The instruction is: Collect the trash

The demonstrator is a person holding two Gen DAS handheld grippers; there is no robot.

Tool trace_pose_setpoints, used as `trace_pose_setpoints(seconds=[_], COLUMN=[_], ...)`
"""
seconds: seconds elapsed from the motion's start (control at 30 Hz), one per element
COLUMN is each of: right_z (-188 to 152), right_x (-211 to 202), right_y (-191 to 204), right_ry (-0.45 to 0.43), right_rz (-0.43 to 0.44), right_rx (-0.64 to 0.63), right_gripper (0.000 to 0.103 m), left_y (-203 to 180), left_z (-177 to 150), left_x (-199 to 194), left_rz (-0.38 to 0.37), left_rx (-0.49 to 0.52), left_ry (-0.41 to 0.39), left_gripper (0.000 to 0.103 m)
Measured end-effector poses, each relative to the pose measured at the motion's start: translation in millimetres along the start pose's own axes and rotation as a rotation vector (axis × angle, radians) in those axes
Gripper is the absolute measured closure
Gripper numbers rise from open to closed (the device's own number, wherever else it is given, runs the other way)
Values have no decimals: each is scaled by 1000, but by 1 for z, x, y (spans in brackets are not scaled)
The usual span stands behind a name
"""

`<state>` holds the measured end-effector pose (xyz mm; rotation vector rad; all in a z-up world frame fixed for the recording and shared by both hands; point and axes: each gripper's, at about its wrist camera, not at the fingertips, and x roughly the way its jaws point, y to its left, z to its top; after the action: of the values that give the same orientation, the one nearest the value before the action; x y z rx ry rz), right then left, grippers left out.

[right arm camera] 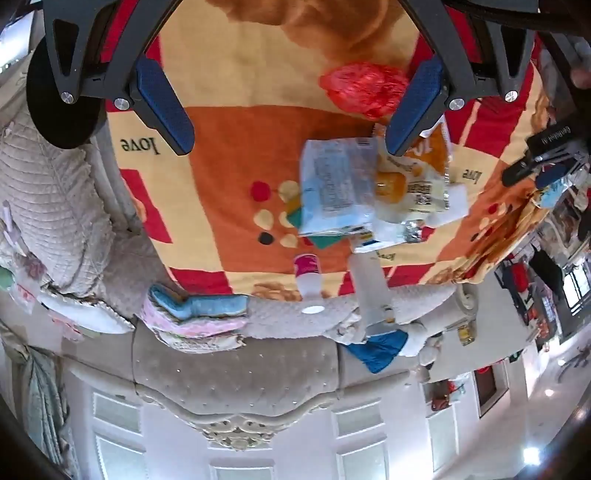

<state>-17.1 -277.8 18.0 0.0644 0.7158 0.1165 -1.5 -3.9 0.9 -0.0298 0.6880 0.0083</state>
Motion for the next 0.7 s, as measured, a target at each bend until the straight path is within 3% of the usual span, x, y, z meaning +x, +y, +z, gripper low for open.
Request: trace_pose_setpoints(seconds=[0.7], right_z=[5], right_x=[6], right_y=[12], right_ry=[-38], right_rz=[0], right_rx=[-19], right_gripper=[0], left_y=[-25], left_z=[-8], left_x=[0], left_rz=[-40], left_rx=[15], left_ry=[13], left_gripper=[0])
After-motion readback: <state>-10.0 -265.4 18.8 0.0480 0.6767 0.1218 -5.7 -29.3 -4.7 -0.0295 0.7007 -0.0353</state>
